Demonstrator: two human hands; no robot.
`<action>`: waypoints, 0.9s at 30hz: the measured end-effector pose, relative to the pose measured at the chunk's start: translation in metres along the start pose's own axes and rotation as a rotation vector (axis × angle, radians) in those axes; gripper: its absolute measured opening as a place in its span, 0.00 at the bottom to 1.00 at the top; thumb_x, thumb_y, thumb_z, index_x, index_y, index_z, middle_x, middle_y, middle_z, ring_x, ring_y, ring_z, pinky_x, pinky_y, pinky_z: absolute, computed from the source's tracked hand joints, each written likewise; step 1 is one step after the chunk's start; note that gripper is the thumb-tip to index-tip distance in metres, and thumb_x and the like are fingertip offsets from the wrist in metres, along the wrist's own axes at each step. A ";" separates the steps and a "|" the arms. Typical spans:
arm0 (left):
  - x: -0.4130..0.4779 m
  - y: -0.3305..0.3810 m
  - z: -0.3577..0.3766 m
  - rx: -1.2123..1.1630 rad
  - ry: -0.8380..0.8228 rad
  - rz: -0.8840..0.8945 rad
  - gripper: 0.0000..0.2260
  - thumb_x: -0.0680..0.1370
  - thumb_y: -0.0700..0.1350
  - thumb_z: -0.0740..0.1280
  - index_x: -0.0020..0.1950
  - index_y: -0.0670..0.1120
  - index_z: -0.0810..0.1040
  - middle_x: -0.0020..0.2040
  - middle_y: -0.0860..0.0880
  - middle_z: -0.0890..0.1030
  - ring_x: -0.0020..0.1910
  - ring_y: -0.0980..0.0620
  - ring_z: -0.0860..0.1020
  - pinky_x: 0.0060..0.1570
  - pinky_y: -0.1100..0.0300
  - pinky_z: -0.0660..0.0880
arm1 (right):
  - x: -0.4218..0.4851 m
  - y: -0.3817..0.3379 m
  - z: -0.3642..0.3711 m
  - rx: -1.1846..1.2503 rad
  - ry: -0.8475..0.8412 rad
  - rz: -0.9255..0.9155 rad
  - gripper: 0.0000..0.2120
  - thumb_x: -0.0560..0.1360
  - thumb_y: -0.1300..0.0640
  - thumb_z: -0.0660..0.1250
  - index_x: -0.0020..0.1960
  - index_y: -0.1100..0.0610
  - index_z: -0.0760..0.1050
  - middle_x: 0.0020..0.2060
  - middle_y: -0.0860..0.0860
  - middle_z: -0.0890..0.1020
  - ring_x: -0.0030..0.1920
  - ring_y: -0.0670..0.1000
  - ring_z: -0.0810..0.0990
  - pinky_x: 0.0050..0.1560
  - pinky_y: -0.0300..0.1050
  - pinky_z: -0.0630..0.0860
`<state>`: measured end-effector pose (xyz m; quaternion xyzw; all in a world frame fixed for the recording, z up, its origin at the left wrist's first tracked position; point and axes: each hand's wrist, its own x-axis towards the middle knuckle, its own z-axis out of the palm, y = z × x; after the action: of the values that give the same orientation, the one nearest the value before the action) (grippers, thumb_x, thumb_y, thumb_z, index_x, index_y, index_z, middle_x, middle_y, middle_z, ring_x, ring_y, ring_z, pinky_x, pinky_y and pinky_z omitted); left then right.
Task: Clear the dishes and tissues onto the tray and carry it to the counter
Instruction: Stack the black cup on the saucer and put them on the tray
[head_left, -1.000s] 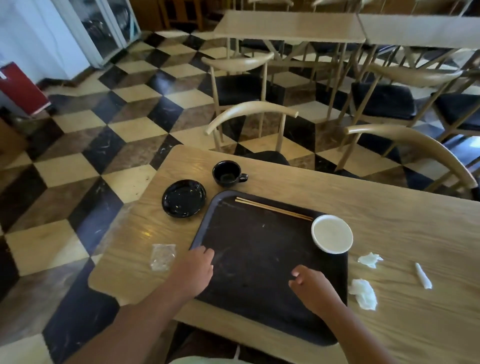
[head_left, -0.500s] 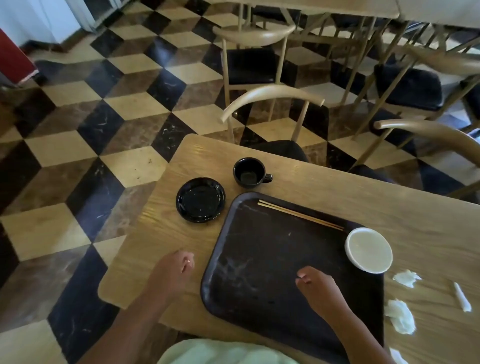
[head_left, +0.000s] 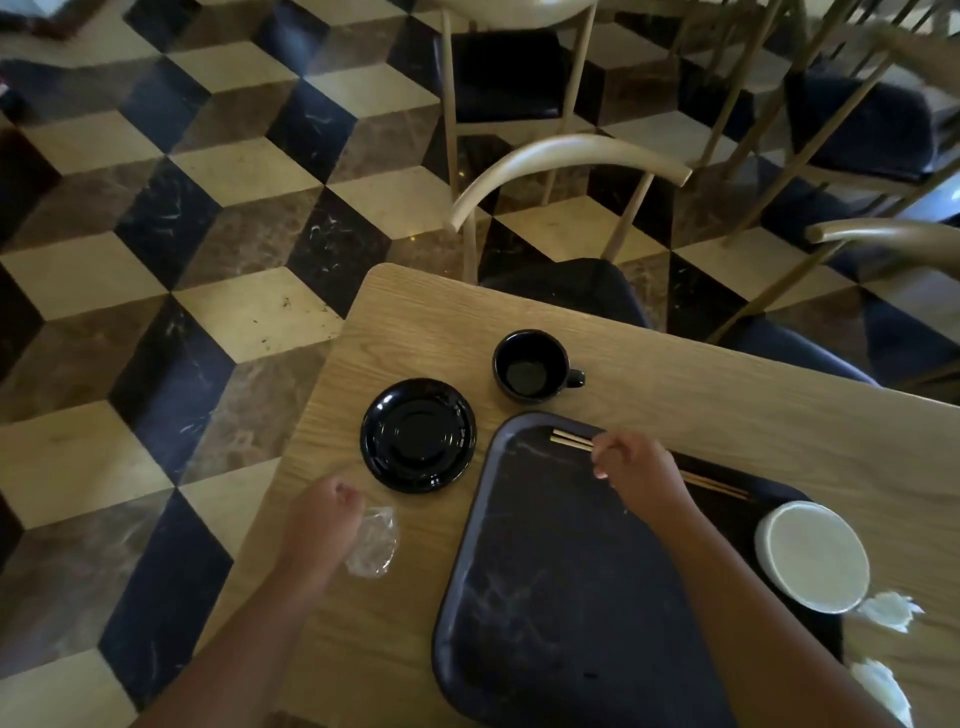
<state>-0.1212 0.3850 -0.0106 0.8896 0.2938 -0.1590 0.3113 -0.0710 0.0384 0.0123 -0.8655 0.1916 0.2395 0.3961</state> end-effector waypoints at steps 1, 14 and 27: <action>0.006 0.002 -0.001 0.009 0.002 -0.001 0.07 0.78 0.43 0.63 0.41 0.45 0.77 0.35 0.48 0.79 0.36 0.48 0.78 0.35 0.55 0.71 | 0.009 -0.008 -0.002 0.001 0.023 -0.018 0.10 0.77 0.60 0.61 0.44 0.52 0.80 0.40 0.51 0.83 0.43 0.54 0.82 0.35 0.44 0.76; 0.058 0.020 -0.006 -0.278 -0.019 0.008 0.18 0.81 0.55 0.61 0.63 0.44 0.74 0.47 0.47 0.82 0.42 0.46 0.84 0.44 0.49 0.80 | 0.088 -0.054 0.003 0.012 0.143 -0.007 0.17 0.79 0.50 0.64 0.66 0.50 0.72 0.55 0.53 0.80 0.53 0.56 0.81 0.58 0.60 0.79; 0.056 0.023 0.011 -0.323 -0.107 -0.027 0.03 0.79 0.41 0.66 0.53 0.45 0.75 0.40 0.47 0.81 0.32 0.49 0.81 0.34 0.55 0.82 | 0.097 -0.059 0.014 -0.112 0.001 0.007 0.10 0.80 0.48 0.62 0.46 0.52 0.76 0.39 0.54 0.83 0.42 0.56 0.84 0.46 0.55 0.81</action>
<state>-0.0638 0.3872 -0.0341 0.8141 0.3107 -0.1611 0.4633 0.0346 0.0713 -0.0151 -0.8856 0.1814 0.2508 0.3462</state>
